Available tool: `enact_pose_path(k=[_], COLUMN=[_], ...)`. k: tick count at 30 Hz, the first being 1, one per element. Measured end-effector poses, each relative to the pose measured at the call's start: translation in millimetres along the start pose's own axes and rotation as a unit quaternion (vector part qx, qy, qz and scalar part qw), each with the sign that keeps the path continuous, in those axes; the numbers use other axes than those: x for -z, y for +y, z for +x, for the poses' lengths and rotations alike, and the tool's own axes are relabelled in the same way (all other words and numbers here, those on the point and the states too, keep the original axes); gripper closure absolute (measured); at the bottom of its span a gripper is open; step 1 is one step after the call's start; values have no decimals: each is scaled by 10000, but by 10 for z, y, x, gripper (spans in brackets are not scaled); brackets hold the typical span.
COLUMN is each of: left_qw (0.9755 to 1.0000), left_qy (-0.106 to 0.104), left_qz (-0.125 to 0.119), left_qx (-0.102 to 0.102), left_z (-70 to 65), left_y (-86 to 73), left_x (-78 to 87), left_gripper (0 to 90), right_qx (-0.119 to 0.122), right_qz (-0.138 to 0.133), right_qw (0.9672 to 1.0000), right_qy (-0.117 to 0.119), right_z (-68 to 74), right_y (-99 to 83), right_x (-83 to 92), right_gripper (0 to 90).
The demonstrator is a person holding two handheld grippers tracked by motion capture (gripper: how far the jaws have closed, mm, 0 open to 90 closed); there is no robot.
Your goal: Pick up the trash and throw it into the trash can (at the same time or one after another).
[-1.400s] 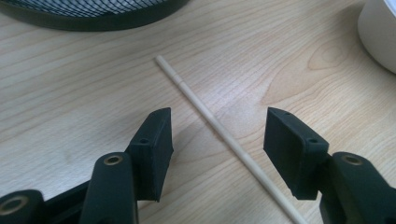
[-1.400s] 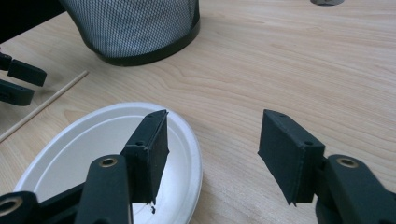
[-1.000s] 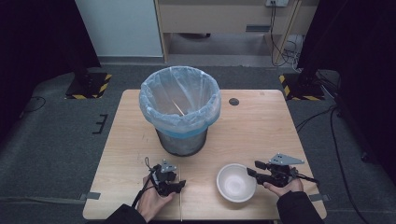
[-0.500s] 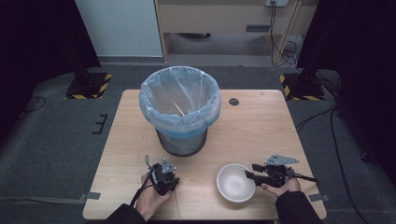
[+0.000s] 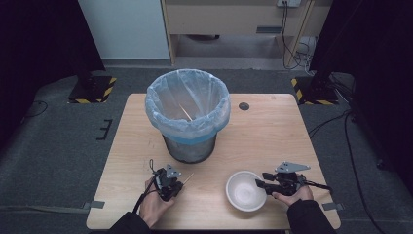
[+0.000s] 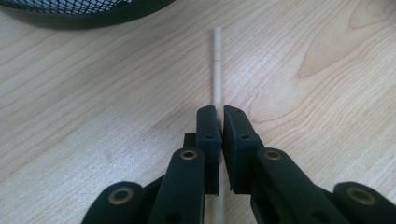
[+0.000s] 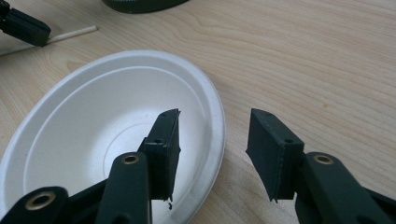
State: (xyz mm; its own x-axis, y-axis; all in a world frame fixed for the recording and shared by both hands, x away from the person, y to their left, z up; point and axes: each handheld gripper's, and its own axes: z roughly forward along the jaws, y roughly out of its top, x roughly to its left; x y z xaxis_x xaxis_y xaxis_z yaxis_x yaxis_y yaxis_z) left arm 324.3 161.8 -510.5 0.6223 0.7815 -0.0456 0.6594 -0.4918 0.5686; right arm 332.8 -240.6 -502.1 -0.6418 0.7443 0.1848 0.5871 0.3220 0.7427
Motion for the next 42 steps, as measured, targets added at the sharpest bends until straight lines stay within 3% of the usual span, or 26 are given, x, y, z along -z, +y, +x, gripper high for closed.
enact_pose_path(k=[6,10,16,23,29,36,42], left_qw=[9999,9999,9996,9996,9996,10000,9998], left_qy=[-103,-51,73,69,34,4,-4], left_qz=[23,76,199,242,249,65,-171], left_qx=[24,-115,-176,-155,-95,-51,30], left_z=[15,-5,-7,-7,13,38,89], left_y=[4,13,25,35,43,67,85], left_x=[4,6,17,19,38,105,185], left_gripper=[816,772,848,857,857,858,858], right_qx=[-1,-22,-78,-67,-80,-84,-138], right_qz=[118,155,217,271,349,419,261], right_qw=[9999,9999,9997,9996,9993,9990,9995], right_qy=[18,23,30,37,80,113,135], right_z=[6,7,-15,-12,-11,-14,-23], right_y=[-7,-8,-21,-26,-24,-17,18], right_x=[-17,-21,-20,-32,-40,-34,3], right_gripper=[546,558,569,581,647,760,803])
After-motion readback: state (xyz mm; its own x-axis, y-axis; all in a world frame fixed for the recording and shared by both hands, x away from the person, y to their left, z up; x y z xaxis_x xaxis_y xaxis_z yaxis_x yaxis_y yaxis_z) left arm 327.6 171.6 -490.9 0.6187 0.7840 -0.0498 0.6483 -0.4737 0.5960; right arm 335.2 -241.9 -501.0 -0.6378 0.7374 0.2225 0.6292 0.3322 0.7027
